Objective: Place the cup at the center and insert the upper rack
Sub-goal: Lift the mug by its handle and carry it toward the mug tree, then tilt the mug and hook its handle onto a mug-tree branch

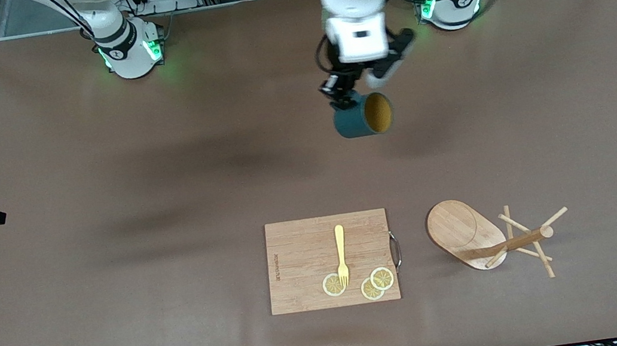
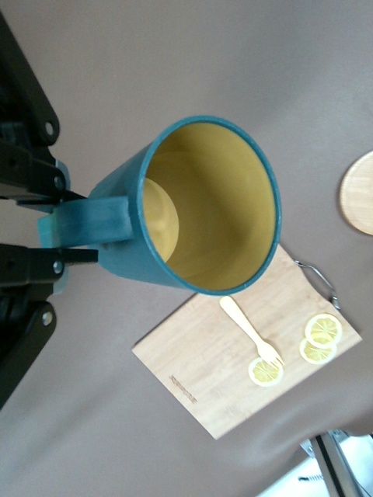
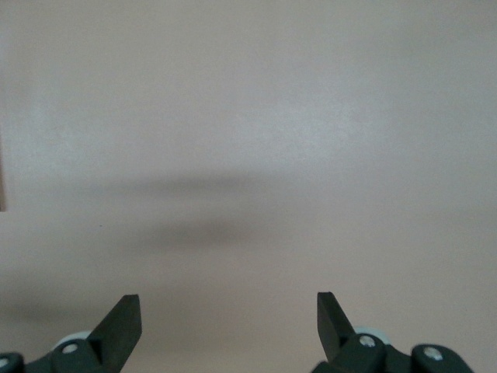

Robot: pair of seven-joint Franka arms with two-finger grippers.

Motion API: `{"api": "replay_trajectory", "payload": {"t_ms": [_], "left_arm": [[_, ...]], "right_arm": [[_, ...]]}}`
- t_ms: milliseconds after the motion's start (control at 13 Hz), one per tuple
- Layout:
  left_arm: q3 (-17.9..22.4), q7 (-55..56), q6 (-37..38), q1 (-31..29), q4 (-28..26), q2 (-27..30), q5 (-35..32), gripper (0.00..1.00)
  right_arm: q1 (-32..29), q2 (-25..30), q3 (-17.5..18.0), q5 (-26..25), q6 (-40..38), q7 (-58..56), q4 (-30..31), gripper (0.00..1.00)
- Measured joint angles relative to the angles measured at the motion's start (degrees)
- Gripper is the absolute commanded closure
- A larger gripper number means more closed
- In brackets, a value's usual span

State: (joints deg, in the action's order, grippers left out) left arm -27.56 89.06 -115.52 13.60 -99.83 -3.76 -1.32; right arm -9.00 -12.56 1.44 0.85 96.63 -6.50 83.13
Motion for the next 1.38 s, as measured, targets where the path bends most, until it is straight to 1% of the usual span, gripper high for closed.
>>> {"api": "replay_trajectory", "payload": {"t_ms": [230, 766, 1073, 1380], "left_arm": [[-0.08, -13.98, -0.28, -8.37, -0.95, 3.06, 11.58, 1.0], [-0.09, -40.92, -0.58, -23.73, -3.06, 3.27, 33.49, 1.0], [-0.13, -54.61, 1.07, -30.0, -4.83, 1.38, 43.8, 1.0], [-0.12, -69.21, 6.43, -36.49, -5.27, -3.32, 50.27, 1.0]], "right_arm": [[0.0, 0.0, 0.0, 0.0, 0.01, 0.0, 0.0, 0.0], [0.0, 0.0, 0.01, -0.02, 0.03, 0.0, 0.0, 0.0], [-0.01, 0.0, 0.0, -0.02, 0.04, 0.0, 0.0, 0.0], [-0.01, 0.0, -0.02, -0.02, 0.05, 0.0, 0.0, 0.0]]}}
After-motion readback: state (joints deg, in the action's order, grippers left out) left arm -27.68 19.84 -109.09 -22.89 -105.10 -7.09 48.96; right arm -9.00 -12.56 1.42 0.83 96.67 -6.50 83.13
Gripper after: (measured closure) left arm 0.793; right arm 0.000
